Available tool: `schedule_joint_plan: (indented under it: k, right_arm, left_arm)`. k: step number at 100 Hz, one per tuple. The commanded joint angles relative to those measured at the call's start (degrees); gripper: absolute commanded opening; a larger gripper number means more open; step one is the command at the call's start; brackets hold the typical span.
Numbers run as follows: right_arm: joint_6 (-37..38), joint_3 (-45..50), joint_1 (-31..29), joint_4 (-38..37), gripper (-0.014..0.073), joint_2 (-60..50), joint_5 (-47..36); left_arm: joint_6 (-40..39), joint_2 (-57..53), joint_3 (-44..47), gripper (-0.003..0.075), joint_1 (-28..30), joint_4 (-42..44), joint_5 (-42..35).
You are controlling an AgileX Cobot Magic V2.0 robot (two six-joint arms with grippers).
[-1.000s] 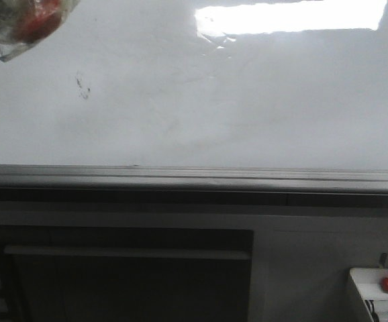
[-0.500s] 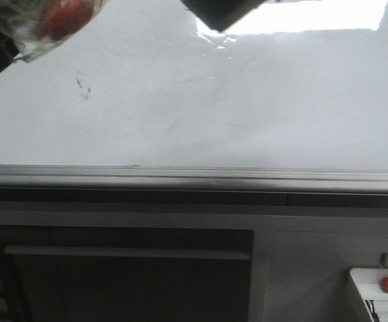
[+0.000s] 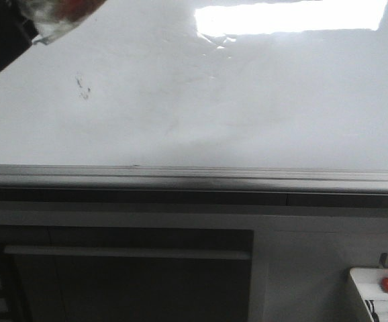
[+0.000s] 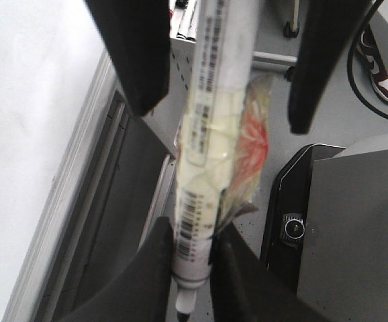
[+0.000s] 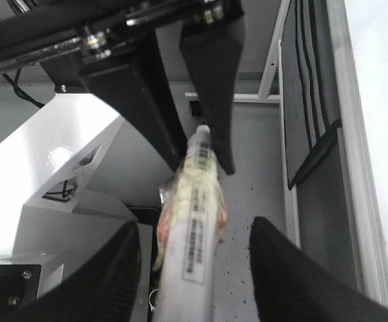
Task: Write number 2 on whiteboard
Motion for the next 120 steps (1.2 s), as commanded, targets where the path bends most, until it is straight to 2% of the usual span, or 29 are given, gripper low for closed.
schedule_joint_plan:
  k: [1,32,56,87,97,106,120]
  right_arm:
    - [-0.6,-2.0,0.1,3.2,0.0331,-1.2,-1.9]
    - [-0.6,-2.0,0.1,4.7,0.0323,-1.2,-2.6]
    - [-0.6,-2.0,0.1,4.7,0.0127,-1.2,-2.6]
    - [-0.6,-2.0,0.1,4.6,0.0002,-1.2,-1.7]
    - [-0.6,-2.0,0.1,4.3,-0.0014,-1.2,-1.6]
    - [-0.6,-2.0,0.1,4.3,-0.0014,-1.2,-1.6]
    - [-0.6,-2.0,0.1,3.0,-0.0014,-1.2,-1.6]
  left_arm:
    - [0.1,-1.0,-2.0,-0.0013,-0.4,-1.3,-3.0]
    - [0.1,-1.0,-2.0,-0.0013,-0.4,-1.3,-3.0]
    - [0.1,-1.0,-2.0,-0.0013,-0.4,-1.3,-2.7]
    - [0.1,-1.0,-2.0,-0.0012,-0.4,-1.3,-2.5]
    - [0.1,-1.0,-2.0,0.0000,-0.4,-1.3,-2.5]
    - [0.1,-1.0,-2.0,0.0063,-0.4,-1.2,-2.7]
    - [0.1,-1.0,-2.0,0.0290,-0.4,-0.7,-2.9]
